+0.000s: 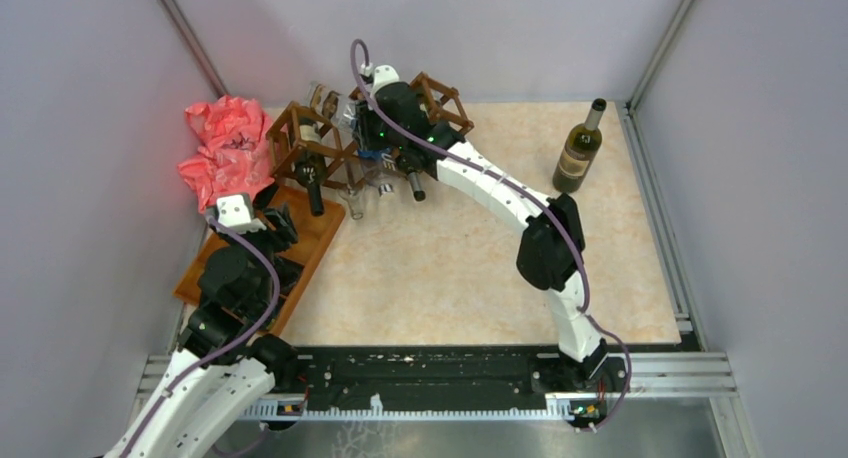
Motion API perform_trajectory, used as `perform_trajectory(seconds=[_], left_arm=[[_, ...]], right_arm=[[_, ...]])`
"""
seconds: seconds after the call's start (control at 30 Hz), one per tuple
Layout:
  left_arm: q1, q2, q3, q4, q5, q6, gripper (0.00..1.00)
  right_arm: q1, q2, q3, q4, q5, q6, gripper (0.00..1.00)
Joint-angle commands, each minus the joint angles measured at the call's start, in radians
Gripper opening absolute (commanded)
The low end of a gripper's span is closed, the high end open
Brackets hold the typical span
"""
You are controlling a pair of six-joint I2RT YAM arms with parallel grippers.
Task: Put the wine bottle on the wine rack
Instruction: Place the wine bottle in the wine rack.
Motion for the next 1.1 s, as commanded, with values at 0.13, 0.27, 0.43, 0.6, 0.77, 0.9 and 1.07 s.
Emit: perform_trajectory(seconds=[0.13, 0.27, 0.43, 0.6, 0.77, 0.9, 1.07], left_arm=[[0.007, -0.014, -0.013, 0.008, 0.029, -0.01, 0.68], [0.01, -0.017, -0.014, 0.008, 0.039, -0.01, 0.68], [0.015, -0.022, -0.015, 0.009, 0.04, -0.009, 0.68], [0.019, -0.026, -0.018, 0.013, 0.044, -0.006, 0.68], [0.023, -0.026, -0.02, 0.014, 0.053, -0.003, 0.69], [0.026, -0.026, -0.018, 0.014, 0.082, -0.002, 0.71], [0.028, -0.049, -0.019, 0.008, 0.154, 0.016, 0.79]], right_arm=[[0.095, -0.085, -0.051, 0.043, 0.034, -0.013, 0.33], [0.116, -0.07, -0.065, 0.049, 0.06, 0.004, 0.43], [0.138, -0.043, -0.067, 0.054, 0.086, 0.015, 0.5], [0.147, -0.033, -0.066, 0.051, 0.104, 0.021, 0.51], [0.147, -0.057, -0.068, 0.033, 0.115, -0.016, 0.7], [0.142, -0.105, -0.092, 0.021, 0.104, -0.072, 0.84], [0.096, -0.192, -0.118, -0.026, -0.22, -0.241, 0.85]])
